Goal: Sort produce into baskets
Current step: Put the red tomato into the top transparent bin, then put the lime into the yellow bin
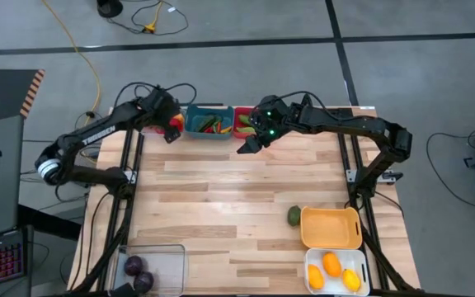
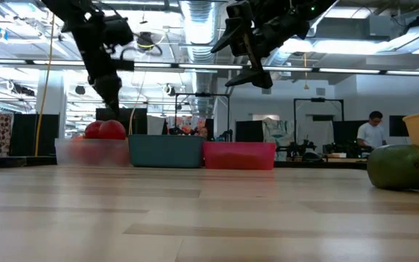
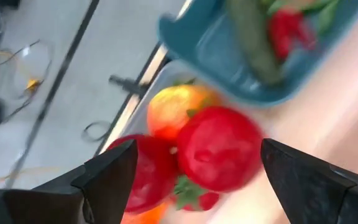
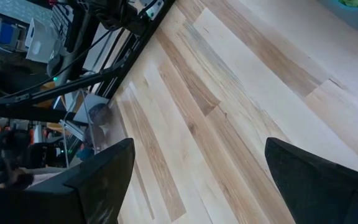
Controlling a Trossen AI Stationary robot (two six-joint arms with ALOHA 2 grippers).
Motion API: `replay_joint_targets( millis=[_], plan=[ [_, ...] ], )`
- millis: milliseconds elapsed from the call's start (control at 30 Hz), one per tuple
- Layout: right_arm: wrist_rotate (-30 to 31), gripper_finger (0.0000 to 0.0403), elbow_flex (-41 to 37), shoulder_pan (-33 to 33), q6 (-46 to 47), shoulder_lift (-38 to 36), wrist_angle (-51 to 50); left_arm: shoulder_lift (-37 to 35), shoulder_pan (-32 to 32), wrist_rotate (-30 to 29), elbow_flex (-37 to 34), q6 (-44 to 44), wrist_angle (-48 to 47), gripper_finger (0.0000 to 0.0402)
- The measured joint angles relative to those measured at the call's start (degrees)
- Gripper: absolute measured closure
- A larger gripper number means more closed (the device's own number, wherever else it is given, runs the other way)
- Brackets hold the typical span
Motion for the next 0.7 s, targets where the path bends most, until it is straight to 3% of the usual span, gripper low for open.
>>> replay_joint_targets(
  millis=[67,333,400,567,700],
  plan=[
    [0.0,0.0017,0.0,0.0,0.0,0.0,0.0,-2.6,0.0,4.8,0.0,-1.3,0.0,0.0074],
    [0.0,0.0017,0.0,0.0,0.0,0.0,-0.7,-15.4,-1.4,33.1,0.0,-10.1,0.0,0.0074],
    [0.0,0.0017,0.0,0.0,0.0,0.0,-0.8,-18.2,-2.3,34.4,0.0,-11.5,-0.1,0.0074],
    [-0.2,0.0017,0.0,0.2,-4.1,0.0,-4.6,-23.7,-5.7,31.3,-0.7,-15.2,-1.0,0.0076],
    [-0.1,0.0017,0.0,0.5,-9.6,0.0,-9.1,-28.4,-10.6,30.8,-5.6,-21.2,1.2,0.0108]
  ],
)
